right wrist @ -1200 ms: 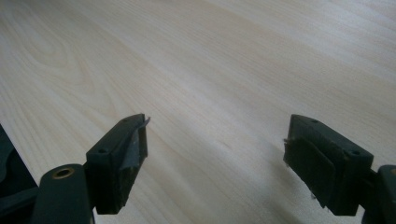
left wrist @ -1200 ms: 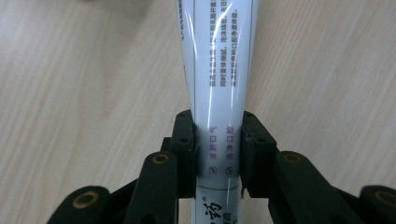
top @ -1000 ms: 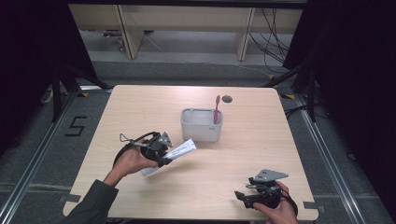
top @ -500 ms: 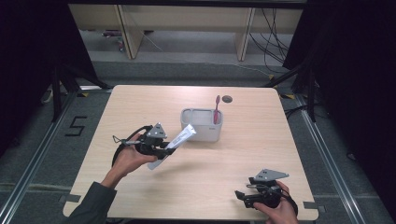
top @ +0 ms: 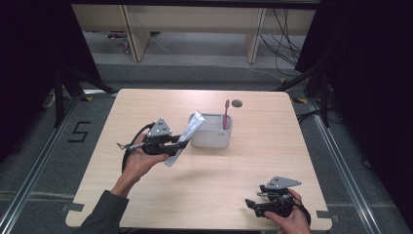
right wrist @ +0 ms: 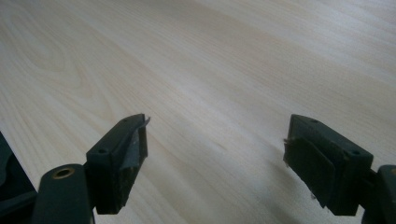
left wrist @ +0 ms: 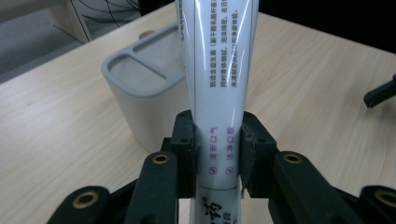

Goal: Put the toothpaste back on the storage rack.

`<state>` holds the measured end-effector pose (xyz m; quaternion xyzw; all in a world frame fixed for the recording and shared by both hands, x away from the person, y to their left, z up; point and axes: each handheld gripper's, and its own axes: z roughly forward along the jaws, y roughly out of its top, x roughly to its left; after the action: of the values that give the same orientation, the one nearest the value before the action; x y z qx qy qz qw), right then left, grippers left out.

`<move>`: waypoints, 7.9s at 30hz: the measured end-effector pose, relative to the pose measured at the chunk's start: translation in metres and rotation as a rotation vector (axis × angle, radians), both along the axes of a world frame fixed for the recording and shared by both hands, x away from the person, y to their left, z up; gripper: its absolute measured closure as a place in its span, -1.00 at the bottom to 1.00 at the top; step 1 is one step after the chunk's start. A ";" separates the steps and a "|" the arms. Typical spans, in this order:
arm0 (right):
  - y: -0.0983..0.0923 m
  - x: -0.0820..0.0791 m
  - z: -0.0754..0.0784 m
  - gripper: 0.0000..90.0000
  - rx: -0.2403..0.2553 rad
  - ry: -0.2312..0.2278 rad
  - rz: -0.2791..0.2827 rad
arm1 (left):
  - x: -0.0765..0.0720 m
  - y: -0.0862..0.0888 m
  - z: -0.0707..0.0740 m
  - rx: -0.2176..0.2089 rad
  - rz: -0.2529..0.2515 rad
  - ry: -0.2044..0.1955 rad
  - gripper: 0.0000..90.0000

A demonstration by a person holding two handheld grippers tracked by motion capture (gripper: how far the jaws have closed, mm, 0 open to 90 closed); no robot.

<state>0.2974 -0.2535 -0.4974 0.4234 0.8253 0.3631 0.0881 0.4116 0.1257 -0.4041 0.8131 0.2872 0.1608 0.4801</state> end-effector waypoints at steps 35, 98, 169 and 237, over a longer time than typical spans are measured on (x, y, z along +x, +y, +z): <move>-0.002 0.002 0.000 -0.51 0.001 -0.024 0.013 | 0.037 -0.043 0.040 -0.214 0.157 -0.127 0.57; 0.001 0.001 0.000 -0.52 -0.023 -0.008 0.050 | 0.094 -0.088 -0.007 -0.236 0.245 -0.141 0.56; 0.003 0.003 -0.004 -0.51 -0.018 -0.008 0.065 | 0.067 -0.060 -0.005 -0.117 0.221 -0.081 0.15; -0.002 0.006 -0.001 -0.51 0.016 -0.043 0.022 | 0.008 0.003 -0.017 -0.128 0.215 0.011 -0.46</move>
<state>0.3034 -0.2551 -0.4981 0.4074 0.8247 0.3797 0.0982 0.4200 0.1290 -0.4211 0.7463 0.3851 0.1882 0.5092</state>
